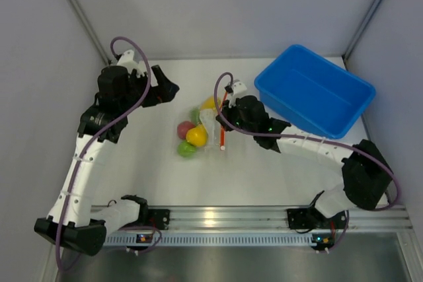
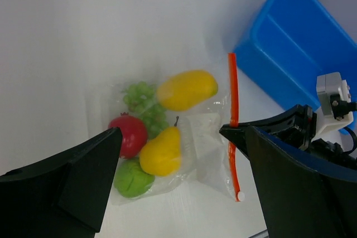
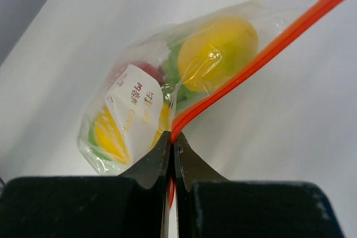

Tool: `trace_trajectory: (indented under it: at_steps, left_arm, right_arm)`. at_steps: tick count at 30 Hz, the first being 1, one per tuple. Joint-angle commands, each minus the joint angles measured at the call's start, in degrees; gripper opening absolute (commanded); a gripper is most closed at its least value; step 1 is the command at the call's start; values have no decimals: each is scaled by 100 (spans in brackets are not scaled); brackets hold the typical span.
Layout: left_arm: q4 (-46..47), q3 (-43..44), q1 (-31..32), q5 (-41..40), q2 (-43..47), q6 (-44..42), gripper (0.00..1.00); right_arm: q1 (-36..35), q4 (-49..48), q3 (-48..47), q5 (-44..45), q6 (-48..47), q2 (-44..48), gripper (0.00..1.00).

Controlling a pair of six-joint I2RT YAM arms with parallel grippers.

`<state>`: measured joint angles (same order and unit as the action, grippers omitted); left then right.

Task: Open the zip-top bag and remove the fake food

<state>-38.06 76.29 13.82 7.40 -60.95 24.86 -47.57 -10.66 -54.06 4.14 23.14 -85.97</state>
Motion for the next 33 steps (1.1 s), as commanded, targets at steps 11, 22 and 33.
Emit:
trace_trajectory:
  at_steps: [11,22,33]
  left_arm:
    - [2741,-113,6,1922,-321,98,98]
    - [5758,-1451,278,4514,-585,-604,98]
    - [5766,-1828,1280,4804,-286,-2749,98]
  right_arm:
    - [2,3701,-2213,-783,-3253,1179,0]
    - [-121,5837,-3541,-1547,-4045,1030,0]
    - [-375,6874,-4182,-2023,-4344,855,0]
